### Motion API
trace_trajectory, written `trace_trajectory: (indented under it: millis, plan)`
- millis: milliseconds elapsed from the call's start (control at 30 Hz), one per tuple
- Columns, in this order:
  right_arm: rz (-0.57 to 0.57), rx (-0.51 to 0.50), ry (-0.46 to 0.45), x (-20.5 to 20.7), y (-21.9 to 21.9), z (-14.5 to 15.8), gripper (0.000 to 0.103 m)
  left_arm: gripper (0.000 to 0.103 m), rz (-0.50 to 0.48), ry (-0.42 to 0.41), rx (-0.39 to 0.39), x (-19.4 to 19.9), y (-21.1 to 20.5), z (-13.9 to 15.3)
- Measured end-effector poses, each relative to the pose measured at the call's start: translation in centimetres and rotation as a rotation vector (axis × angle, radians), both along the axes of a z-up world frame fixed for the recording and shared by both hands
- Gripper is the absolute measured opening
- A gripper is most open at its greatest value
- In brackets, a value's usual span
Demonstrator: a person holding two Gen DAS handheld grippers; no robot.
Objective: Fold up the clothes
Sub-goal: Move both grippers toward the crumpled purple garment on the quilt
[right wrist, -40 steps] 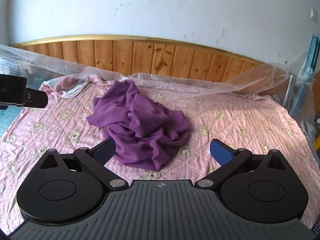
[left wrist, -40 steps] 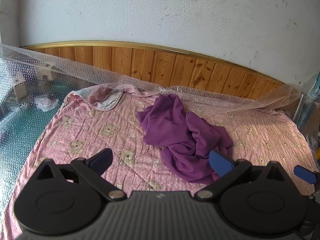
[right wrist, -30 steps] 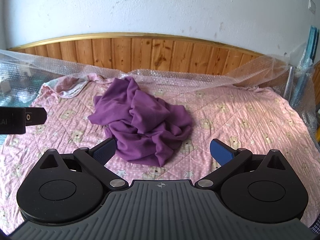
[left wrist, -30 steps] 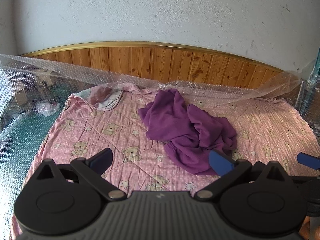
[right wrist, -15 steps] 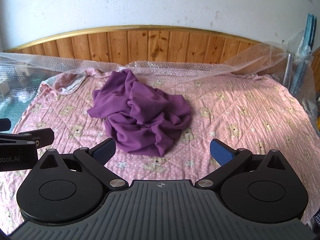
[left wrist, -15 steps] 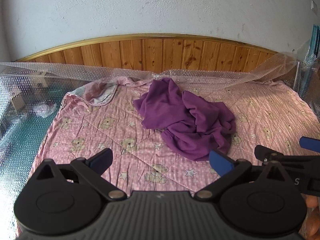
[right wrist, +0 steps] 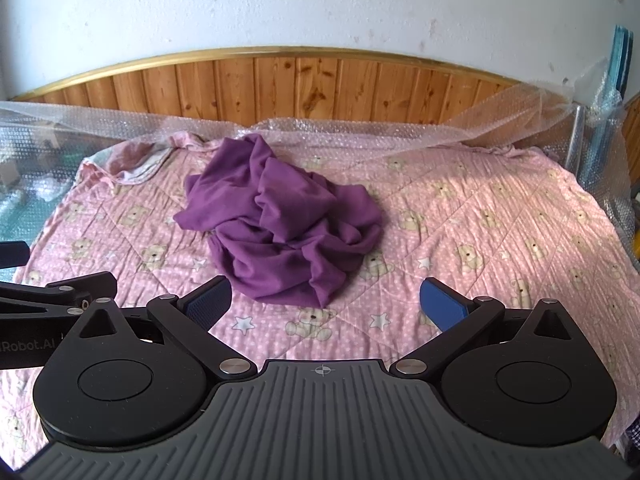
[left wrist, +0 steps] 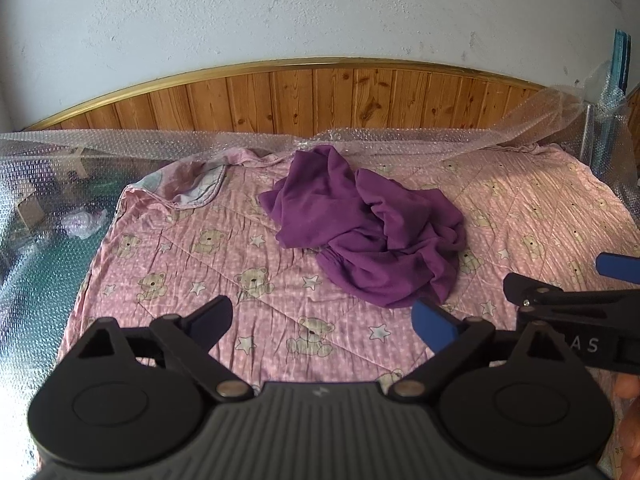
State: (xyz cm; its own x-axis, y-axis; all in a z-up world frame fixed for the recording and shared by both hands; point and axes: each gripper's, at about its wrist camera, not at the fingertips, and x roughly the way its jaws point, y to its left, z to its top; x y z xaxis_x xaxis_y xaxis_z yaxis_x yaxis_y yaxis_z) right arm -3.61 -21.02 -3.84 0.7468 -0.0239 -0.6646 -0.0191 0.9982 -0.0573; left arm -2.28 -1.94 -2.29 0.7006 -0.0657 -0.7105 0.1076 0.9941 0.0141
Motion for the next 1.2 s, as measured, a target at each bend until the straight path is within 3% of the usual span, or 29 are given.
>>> trace_trajectory:
  millis: [67,100,133,167,200,233,267,500,600,633,667,700,733,767,800,900,1000,1200]
  plan:
    - [0.008,0.002,-0.007,-0.3,0.1,0.0,0.095,0.088,-0.003,0.001,0.003,0.0,0.1,0.0]
    - [0.011,-0.001,-0.008,-0.3,0.2,0.0,0.087,0.077,-0.004,0.001,0.006,0.0,0.1,-0.1]
    - [0.012,-0.006,-0.008,-0.3,0.3,-0.1,0.082,0.059,-0.003,0.0,0.007,-0.1,0.1,-0.1]
    - [0.013,-0.012,-0.008,-0.3,0.4,-0.1,0.064,0.048,0.0,0.0,0.007,-0.1,0.2,-0.2]
    - [0.013,-0.016,-0.007,-0.4,0.4,-0.2,0.038,0.025,0.004,0.003,0.006,-0.1,0.3,-0.2]
    - [0.016,-0.012,-0.001,-0.4,0.4,-0.3,0.025,0.008,0.009,0.007,0.002,0.0,0.5,-0.3]
    - [0.022,0.005,0.002,-0.4,0.3,-0.3,0.003,0.003,0.013,0.008,-0.002,0.0,0.7,-0.4]
    - [0.058,0.067,-0.022,-0.8,0.5,0.0,0.0,0.0,0.021,-0.005,-0.011,-0.1,1.4,-0.5]
    - [0.059,0.065,-0.018,-0.7,0.9,-0.1,0.0,0.001,0.021,0.003,-0.011,0.1,1.5,-0.7]
    - [0.054,0.057,-0.016,-0.6,1.0,-0.2,0.0,0.008,0.012,0.013,-0.015,0.2,1.4,-0.8]
    - [0.05,0.046,-0.013,-0.5,1.1,-0.2,0.008,0.012,0.005,0.021,-0.018,0.2,1.4,-0.9]
    - [0.045,0.037,-0.011,-0.4,1.2,-0.3,0.018,0.036,0.004,0.024,-0.019,0.2,1.3,-1.0]
    - [0.039,0.028,-0.011,-0.4,1.2,-0.4,0.03,0.07,0.003,0.025,-0.02,0.2,1.3,-1.2]
    - [0.035,0.026,-0.011,-0.3,1.2,-0.6,0.059,0.079,0.003,0.022,-0.02,0.2,1.1,-1.3]
    - [0.035,0.027,-0.01,-0.2,1.2,-0.7,0.074,0.086,0.004,0.019,-0.02,0.1,1.0,-1.4]
    - [0.027,0.035,0.001,0.0,0.9,-1.2,0.084,0.091,0.006,0.021,-0.009,0.3,0.6,-1.8]
    - [0.015,0.051,0.026,0.3,0.4,-2.2,0.085,0.097,0.017,0.027,0.008,0.7,0.4,-2.3]
    - [-0.005,0.09,0.082,1.4,-0.5,-4.2,0.085,0.098,0.043,0.062,0.016,2.1,0.3,-3.5]
